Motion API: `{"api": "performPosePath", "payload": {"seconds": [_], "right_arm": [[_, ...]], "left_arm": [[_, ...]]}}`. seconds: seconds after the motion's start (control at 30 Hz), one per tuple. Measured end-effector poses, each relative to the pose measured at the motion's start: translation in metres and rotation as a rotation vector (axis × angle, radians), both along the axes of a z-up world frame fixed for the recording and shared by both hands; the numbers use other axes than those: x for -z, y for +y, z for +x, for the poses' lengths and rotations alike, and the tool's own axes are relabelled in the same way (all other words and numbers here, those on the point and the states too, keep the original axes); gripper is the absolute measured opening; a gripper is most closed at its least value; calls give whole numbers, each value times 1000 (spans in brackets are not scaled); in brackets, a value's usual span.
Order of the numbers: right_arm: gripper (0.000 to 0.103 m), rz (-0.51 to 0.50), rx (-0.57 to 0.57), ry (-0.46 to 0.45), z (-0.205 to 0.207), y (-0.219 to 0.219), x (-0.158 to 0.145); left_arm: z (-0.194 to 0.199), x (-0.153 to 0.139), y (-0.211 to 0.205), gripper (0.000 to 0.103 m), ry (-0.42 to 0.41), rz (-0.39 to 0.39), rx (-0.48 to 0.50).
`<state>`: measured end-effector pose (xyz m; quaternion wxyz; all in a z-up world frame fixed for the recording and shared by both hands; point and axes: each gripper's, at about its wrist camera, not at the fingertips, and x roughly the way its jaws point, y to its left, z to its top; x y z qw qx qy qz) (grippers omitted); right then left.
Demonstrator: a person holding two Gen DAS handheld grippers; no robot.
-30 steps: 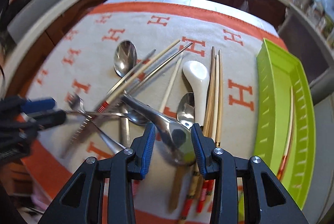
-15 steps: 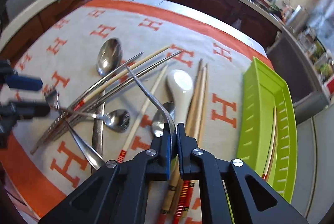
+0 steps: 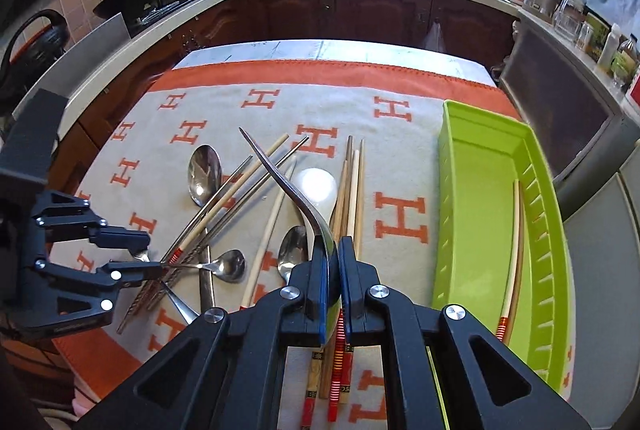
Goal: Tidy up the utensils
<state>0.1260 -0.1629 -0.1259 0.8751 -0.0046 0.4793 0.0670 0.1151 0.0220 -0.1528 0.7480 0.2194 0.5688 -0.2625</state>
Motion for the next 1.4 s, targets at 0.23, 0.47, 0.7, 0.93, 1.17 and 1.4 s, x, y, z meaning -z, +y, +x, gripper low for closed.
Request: {"api": "performPosePath", "payload": {"seconds": [0.23,0.47,0.7,0.93,1.17,1.4], "right_arm": [[5,28,-2,8,-3,-5,3],[5,53,12,11,-4,-13,5],[5,104,34,8,-8,-22,1],[5,149,55,-13,-18,-29,-10],[5,192,87,-14,-28,-40,-18],[5,214,115,-18,-39,-52,-23]], "left_arm": [[-6,6,-15,14,2,59,94],[-4,5,-16,6,15,69,83],[3,-5,0,3,48,-18,-44],[-2,-18,15,2,61,-100,-159],[-8,-23,20,2,102,-231,-266],[-5,-8,9,1,156,-313,-349]]}}
